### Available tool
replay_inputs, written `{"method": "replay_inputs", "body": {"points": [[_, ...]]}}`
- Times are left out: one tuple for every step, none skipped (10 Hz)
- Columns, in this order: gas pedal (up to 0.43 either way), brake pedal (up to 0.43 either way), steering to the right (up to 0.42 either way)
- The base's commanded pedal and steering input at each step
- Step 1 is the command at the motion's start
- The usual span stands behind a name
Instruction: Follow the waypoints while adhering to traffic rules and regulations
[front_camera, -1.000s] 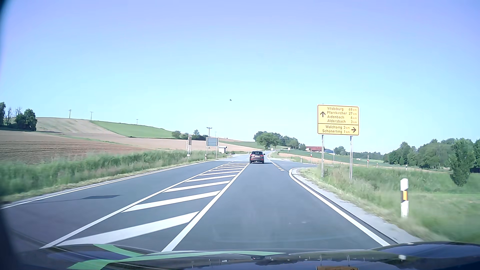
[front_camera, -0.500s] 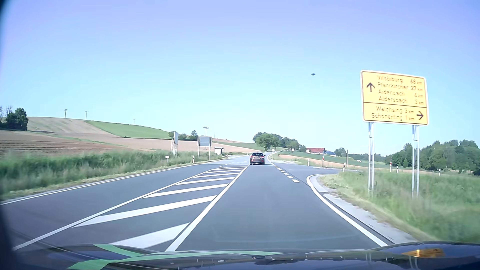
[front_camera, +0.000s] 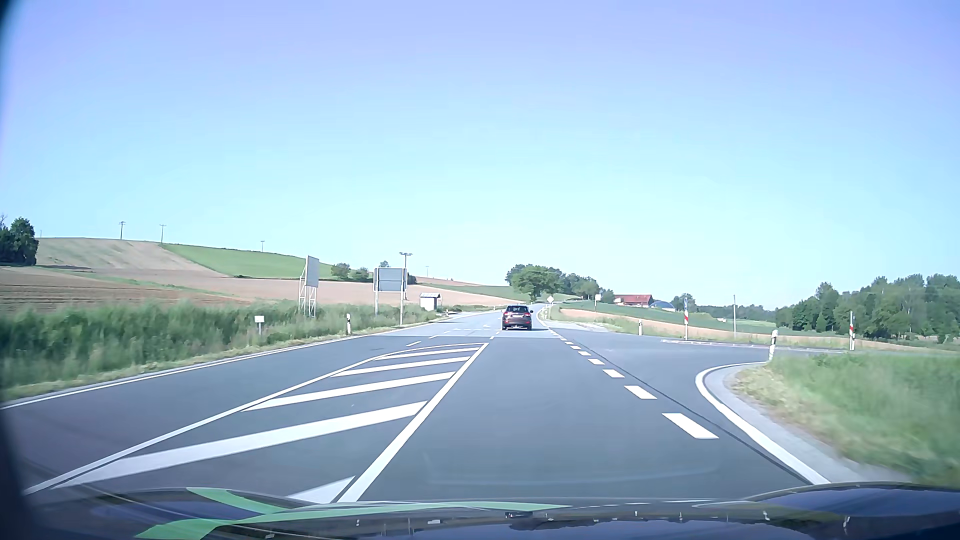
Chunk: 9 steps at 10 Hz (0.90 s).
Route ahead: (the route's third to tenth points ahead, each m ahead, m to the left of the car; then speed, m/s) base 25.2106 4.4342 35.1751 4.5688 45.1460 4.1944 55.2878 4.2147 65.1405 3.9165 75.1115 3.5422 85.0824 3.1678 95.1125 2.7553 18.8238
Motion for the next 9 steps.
{"method": "replay_inputs", "body": {"points": [[0.157, 0.0, 0.0], [0.177, 0.0, 0.0], [0.189, 0.0, 0.0], [0.189, 0.0, 0.0], [0.189, 0.0, 0.0], [0.189, 0.0, 0.0], [0.15, 0.0, 0.0], [0.087, 0.0, 0.0], [0.087, 0.0, 0.0]]}}
